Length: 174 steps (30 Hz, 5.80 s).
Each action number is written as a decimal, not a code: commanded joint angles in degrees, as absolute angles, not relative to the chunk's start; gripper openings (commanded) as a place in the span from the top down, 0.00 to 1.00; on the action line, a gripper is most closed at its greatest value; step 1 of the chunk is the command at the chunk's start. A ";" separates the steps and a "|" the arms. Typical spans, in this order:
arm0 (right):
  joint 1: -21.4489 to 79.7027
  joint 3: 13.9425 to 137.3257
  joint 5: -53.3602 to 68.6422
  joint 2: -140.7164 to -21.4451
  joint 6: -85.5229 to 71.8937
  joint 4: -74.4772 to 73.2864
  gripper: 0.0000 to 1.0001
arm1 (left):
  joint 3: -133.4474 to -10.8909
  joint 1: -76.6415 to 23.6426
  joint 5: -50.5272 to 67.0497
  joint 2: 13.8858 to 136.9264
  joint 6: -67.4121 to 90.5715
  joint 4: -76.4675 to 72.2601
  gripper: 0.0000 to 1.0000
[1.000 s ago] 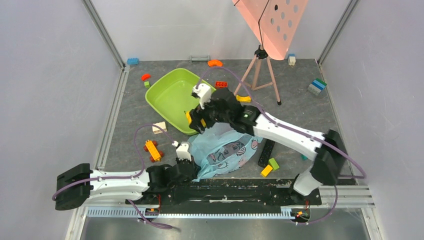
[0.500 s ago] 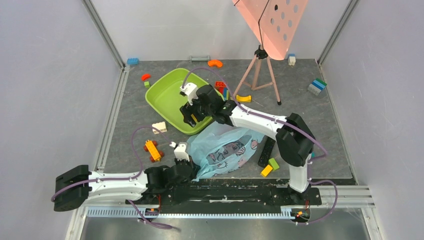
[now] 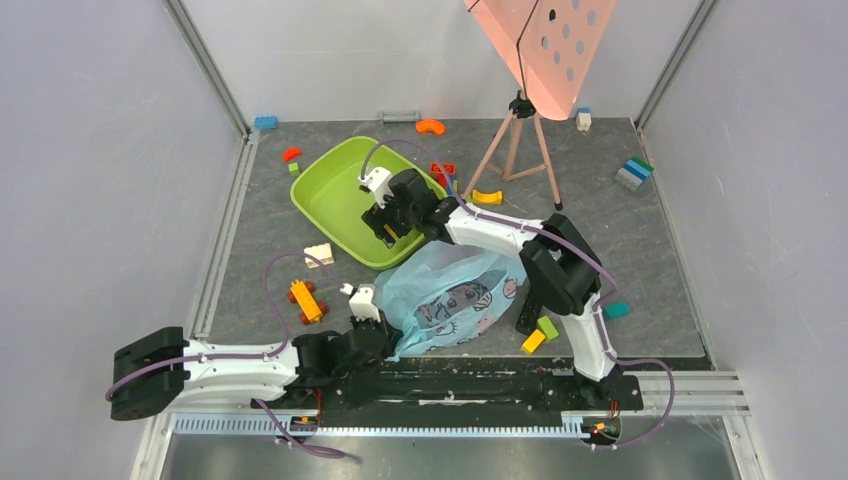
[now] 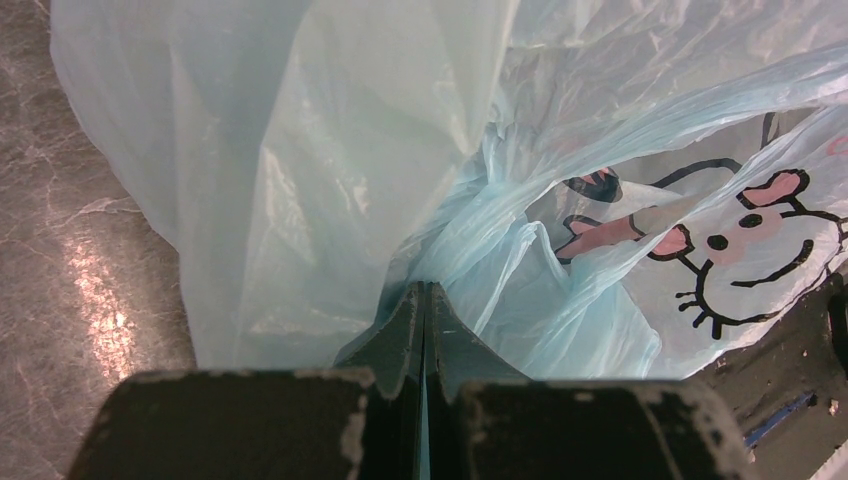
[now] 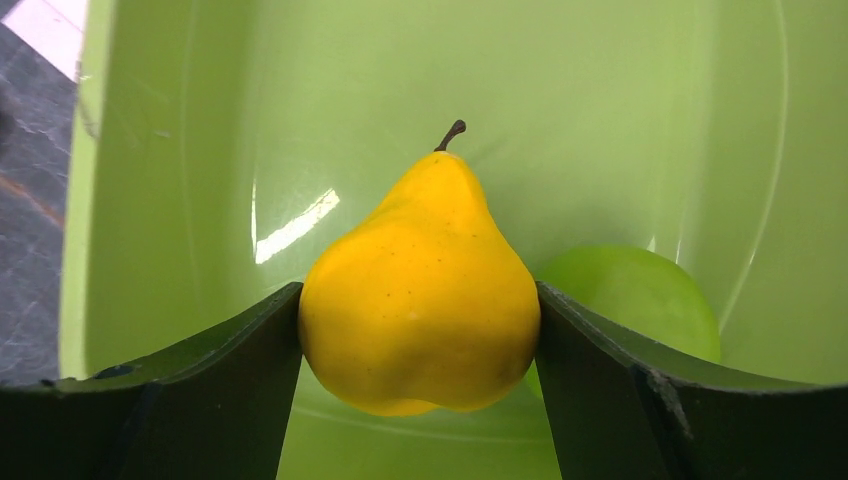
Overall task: Take the fake fruits out of the plastic bag
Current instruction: Place the fake fruit in the bin, then adjust the plastic bag at the center of the board, then take out the fake fruit from the plastic bag.
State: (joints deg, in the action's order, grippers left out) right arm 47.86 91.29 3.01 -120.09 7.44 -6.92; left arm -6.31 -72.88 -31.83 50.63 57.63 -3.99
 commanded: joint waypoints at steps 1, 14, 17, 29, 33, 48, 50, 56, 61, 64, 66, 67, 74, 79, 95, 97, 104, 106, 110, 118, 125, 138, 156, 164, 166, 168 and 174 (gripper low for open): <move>47.89 94.55 1.29 -122.13 10.44 -5.79 0.19 | -5.01 -72.97 -34.19 50.89 59.50 -2.31 0.98; 47.77 93.29 0.35 -122.51 11.60 -5.57 0.02 | -4.75 -73.00 -34.14 50.62 59.59 -2.29 0.98; 47.88 93.13 0.35 -120.04 11.28 -5.63 0.02 | -4.75 -73.01 -34.25 50.62 59.67 -2.24 0.98; 49.01 78.71 0.35 -94.94 8.07 -2.55 0.02 | -5.08 -72.98 -34.10 51.19 59.43 -2.37 0.98; 50.41 66.59 -1.31 -81.01 5.15 1.25 0.02 | -5.51 -73.02 -33.93 51.84 59.16 -2.55 0.98; 53.98 33.53 2.45 -39.80 -2.07 -5.78 0.15 | -6.06 -73.02 -33.93 52.64 59.02 -2.55 0.98; 53.99 30.48 3.34 -35.48 -3.21 -5.85 0.15 | -6.07 -73.01 -33.93 52.66 59.02 -2.55 0.98; 53.97 23.69 11.82 -26.26 -7.32 -1.03 0.15 | -6.15 -73.00 -34.01 52.86 59.15 -2.55 0.98; 53.98 23.90 13.39 -24.15 -9.76 1.32 0.13 | -6.15 -72.99 -34.01 52.88 59.24 -2.55 0.98; 53.98 28.36 6.87 -24.07 -9.71 0.16 0.05 | -6.15 -73.00 -33.97 52.86 59.24 -2.55 0.98; 53.99 32.89 3.55 -25.15 -9.01 -1.76 0.03 | -6.15 -72.96 -33.93 52.84 59.15 -2.55 0.98; 53.97 35.37 2.75 -26.02 -8.83 -2.28 0.03 | -6.15 -72.97 -33.93 52.85 59.15 -2.55 0.98; 53.96 47.29 7.93 -36.34 -9.81 -6.06 0.06 | -6.24 -72.96 -33.82 53.15 59.06 -2.64 0.98; 57.46 44.22 9.00 -40.32 -11.85 -1.76 0.12 | -6.24 -72.97 -33.84 53.20 59.06 -2.64 0.98; 84.20 33.75 -23.35 -50.35 -15.90 -3.93 0.29 | -7.29 -72.97 -33.56 54.97 58.62 -2.81 0.98; 84.07 32.00 -27.43 -51.10 -17.22 -3.53 0.29 | -7.21 -73.06 -33.57 54.77 58.62 -2.81 0.98; 75.87 31.13 -29.61 -55.35 -17.28 -1.83 0.34 | -6.95 -72.99 -33.92 51.95 58.54 -1.53 0.98; 72.69 30.70 -27.81 -56.58 -16.66 -0.47 0.35 | -6.94 -73.03 -34.12 50.68 58.45 -0.75 0.98; 67.88 30.75 -23.86 -61.17 -15.47 3.14 0.36 | -6.92 -73.03 -34.78 47.45 58.21 2.21 0.98; 65.14 35.77 -22.65 -72.75 -13.86 6.13 0.35 | -7.36 -73.03 -35.15 43.90 57.57 4.55 0.98; 62.56 39.85 -21.73 -79.07 -14.82 10.09 0.15 | -7.76 -72.95 -34.98 44.31 57.48 4.63 0.98; 57.41 47.39 -20.34 -89.63 -17.76 13.89 0.02 | -7.47 -72.95 -35.05 44.05 57.66 4.66 0.98; 53.18 50.69 -15.72 -98.88 -24.32 19.82 0.02 | -7.12 -73.03 -35.06 43.85 57.74 4.66 0.98; 52.32 51.58 -16.25 -102.26 -25.27 22.27 0.02 | -6.53 -72.99 -35.16 43.03 57.90 4.92 0.98; 52.15 52.15 -16.34 -102.95 -25.23 22.70 0.02 | -6.37 -72.97 -35.16 42.98 57.92 4.93 0.97; 52.00 52.46 -16.46 -103.51 -24.88 23.02 0.02 | -6.24 -72.96 -35.16 42.92 58.01 4.92 0.97; 51.98 52.21 -17.38 -103.63 -22.72 24.22 0.15 | -5.92 -72.96 -35.33 42.87 58.27 4.93 0.97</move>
State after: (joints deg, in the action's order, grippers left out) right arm 52.31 50.37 -15.53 -103.26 -24.01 20.36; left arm -6.76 -72.88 -32.95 43.33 57.63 4.45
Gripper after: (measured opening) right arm 0.890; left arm 0.027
